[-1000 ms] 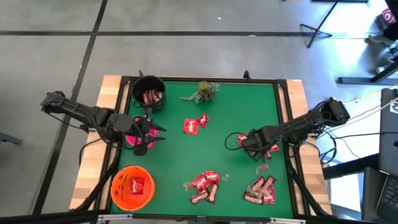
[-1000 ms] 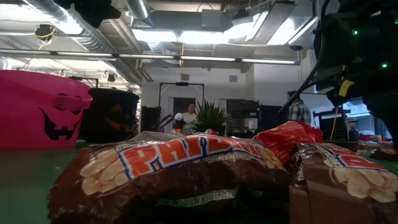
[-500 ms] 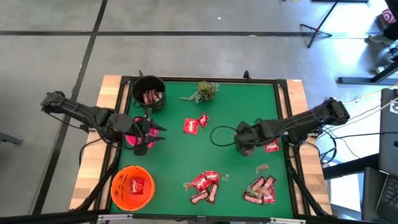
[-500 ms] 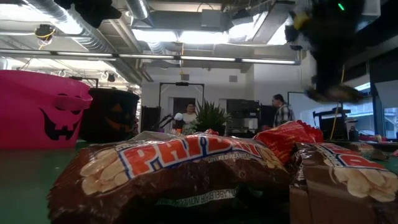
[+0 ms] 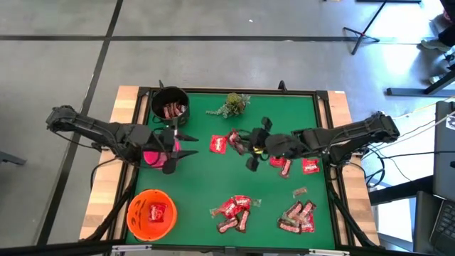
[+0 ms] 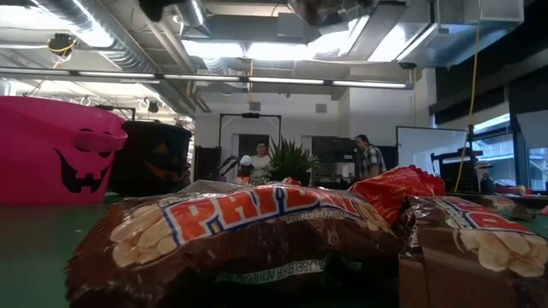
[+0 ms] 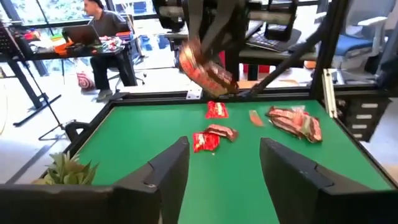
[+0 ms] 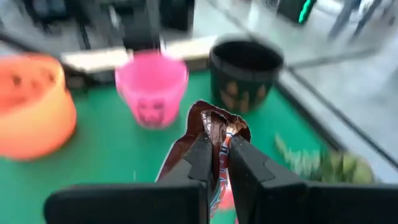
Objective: Sort candy
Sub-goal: Put the brown chocolate into the black bucket
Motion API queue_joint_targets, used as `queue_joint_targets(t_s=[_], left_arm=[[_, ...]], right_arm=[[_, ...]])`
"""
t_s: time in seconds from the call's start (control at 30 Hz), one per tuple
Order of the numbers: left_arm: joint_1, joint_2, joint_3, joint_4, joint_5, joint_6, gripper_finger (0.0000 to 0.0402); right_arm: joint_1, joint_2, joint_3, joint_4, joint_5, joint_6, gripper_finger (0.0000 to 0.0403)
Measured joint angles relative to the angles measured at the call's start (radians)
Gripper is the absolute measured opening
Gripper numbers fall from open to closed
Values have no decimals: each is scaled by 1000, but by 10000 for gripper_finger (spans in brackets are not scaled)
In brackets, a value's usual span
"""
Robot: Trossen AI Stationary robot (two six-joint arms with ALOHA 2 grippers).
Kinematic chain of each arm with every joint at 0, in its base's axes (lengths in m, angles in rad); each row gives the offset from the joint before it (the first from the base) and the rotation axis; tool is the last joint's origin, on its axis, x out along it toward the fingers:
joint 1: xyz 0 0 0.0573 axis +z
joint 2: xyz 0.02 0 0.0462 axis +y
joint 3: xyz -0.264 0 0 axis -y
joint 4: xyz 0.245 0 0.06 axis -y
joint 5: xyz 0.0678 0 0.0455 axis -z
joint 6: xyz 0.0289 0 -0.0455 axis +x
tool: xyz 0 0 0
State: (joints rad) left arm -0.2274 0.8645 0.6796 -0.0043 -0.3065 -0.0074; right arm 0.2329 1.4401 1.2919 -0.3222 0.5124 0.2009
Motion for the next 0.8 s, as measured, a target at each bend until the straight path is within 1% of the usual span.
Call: queue_joint_targets(t_s=[0.1, 0.23, 0.3, 0.37, 0.43, 0.5, 0.57, 0.7, 0.8], left_arm=[[39, 68, 0, 98, 42, -10, 208], [89, 173, 0, 270, 47, -46, 235], [115, 227, 0, 370, 55, -69, 243], [138, 272, 0, 447, 86, -94, 248], [159, 315, 0, 514, 122, -119, 248], [177, 345, 0, 546, 143, -141, 249], [195, 373, 0, 575, 144, -168, 249], [214, 412, 0, 599, 147, -199, 249], [220, 429, 1, 602, 206, -194, 245]], right_arm=[[-28, 3, 0, 105, -19, -74, 30], [-72, 12, 0, 208, -72, -104, 32], [-93, 17, 0, 230, -105, -105, 32], [-110, 33, 1, 274, -142, -105, 32], [-123, 38, -1, 269, -163, -106, 32], [-135, 59, 1, 296, -179, -106, 32], [-144, 69, -1, 290, -195, -106, 32], [-145, 107, 0, 344, -218, -121, 32], [-143, 130, 0, 380, -219, -140, 33]])
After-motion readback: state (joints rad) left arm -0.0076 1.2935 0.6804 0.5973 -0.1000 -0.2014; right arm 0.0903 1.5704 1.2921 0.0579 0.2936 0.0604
